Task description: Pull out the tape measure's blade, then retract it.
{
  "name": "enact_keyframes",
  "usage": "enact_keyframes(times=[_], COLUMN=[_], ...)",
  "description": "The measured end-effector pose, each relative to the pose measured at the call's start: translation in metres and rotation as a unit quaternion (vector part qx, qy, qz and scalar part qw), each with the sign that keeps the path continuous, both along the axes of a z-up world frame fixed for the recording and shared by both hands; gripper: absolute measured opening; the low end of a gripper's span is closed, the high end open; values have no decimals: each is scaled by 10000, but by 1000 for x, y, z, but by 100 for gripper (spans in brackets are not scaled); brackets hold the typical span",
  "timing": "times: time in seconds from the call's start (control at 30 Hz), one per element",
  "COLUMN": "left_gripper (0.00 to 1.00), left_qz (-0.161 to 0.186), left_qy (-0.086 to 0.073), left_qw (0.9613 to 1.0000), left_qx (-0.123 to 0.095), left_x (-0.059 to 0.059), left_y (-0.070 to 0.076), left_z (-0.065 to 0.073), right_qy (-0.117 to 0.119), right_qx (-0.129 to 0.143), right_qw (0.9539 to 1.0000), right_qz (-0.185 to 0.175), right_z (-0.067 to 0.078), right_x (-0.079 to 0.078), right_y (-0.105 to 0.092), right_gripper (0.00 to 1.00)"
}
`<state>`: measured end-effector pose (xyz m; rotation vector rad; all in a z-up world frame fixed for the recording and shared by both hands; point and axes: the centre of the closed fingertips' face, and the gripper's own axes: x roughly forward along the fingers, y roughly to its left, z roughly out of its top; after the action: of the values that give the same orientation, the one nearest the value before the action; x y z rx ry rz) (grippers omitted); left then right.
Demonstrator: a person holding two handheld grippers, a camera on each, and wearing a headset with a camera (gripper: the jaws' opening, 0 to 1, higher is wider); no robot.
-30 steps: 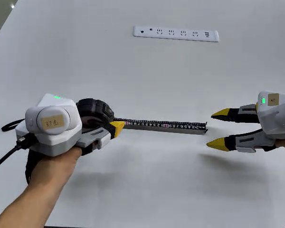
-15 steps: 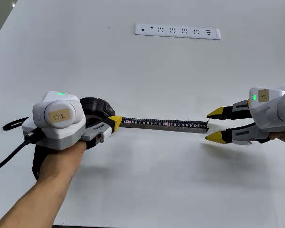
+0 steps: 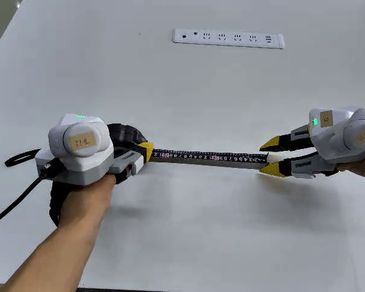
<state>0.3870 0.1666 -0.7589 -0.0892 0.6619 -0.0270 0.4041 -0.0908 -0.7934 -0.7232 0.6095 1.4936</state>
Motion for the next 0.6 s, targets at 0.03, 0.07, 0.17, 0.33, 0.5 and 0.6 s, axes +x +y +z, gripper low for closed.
enact_keyframes(times=[0.03, 0.07, 0.17, 0.33, 0.5, 0.6], left_gripper=[60, 60, 59, 59, 59, 59], left_qz=[18, 34, 73, 151, 220, 245], left_qy=[9, 21, 51, 71, 88, 97], left_qw=[10000, 10000, 10000, 9999, 9997, 9996], left_qx=[4, 7, -9, -25, -58, -47], left_x=[0, 1, 2, 3, 4, 5], left_y=[1, 1, 2, 4, 5, 5], left_z=[-1, -1, -3, -5, -6, -7], right_qy=[-8, -14, -2, -7, 32, 25], right_qx=[-12, -25, -66, -122, -132, -119], right_qw=[10000, 10000, 9999, 9999, 9998, 9998], right_qz=[28, 38, 80, 112, 142, 156], right_z=[-1, -2, -4, -7, -9, -9], right_x=[0, 0, 1, 2, 2, 2], right_y=[0, 1, 1, 0, -1, -1], right_gripper=[20, 20, 19, 16, 14, 14])
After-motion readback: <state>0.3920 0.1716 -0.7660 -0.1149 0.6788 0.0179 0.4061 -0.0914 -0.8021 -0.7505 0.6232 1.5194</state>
